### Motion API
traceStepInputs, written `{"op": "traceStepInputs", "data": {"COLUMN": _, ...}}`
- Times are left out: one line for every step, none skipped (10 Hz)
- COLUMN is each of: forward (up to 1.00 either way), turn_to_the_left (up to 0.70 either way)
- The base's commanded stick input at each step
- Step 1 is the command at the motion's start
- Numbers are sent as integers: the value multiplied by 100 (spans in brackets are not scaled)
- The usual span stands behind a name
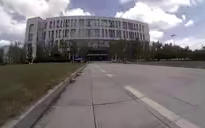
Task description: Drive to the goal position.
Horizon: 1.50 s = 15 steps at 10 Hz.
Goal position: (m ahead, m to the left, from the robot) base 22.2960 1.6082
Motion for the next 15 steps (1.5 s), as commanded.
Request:
{"op": "traceStepInputs", "data": {"forward": 70, "turn_to_the_left": 9}}
{"op": "traceStepInputs", "data": {"forward": 70, "turn_to_the_left": 6}}
{"op": "traceStepInputs", "data": {"forward": 70, "turn_to_the_left": 2}}
{"op": "traceStepInputs", "data": {"forward": 70, "turn_to_the_left": 1}}
{"op": "traceStepInputs", "data": {"forward": 70, "turn_to_the_left": 0}}
{"op": "traceStepInputs", "data": {"forward": 70, "turn_to_the_left": 0}}
{"op": "traceStepInputs", "data": {"forward": 70, "turn_to_the_left": 0}}
{"op": "traceStepInputs", "data": {"forward": 70, "turn_to_the_left": 0}}
{"op": "traceStepInputs", "data": {"forward": 70, "turn_to_the_left": 0}}
{"op": "traceStepInputs", "data": {"forward": 70, "turn_to_the_left": 0}}
{"op": "traceStepInputs", "data": {"forward": 70, "turn_to_the_left": 0}}
{"op": "traceStepInputs", "data": {"forward": 70, "turn_to_the_left": 0}}
{"op": "traceStepInputs", "data": {"forward": 70, "turn_to_the_left": 0}}
{"op": "traceStepInputs", "data": {"forward": 70, "turn_to_the_left": 0}}
{"op": "traceStepInputs", "data": {"forward": 70, "turn_to_the_left": 0}}
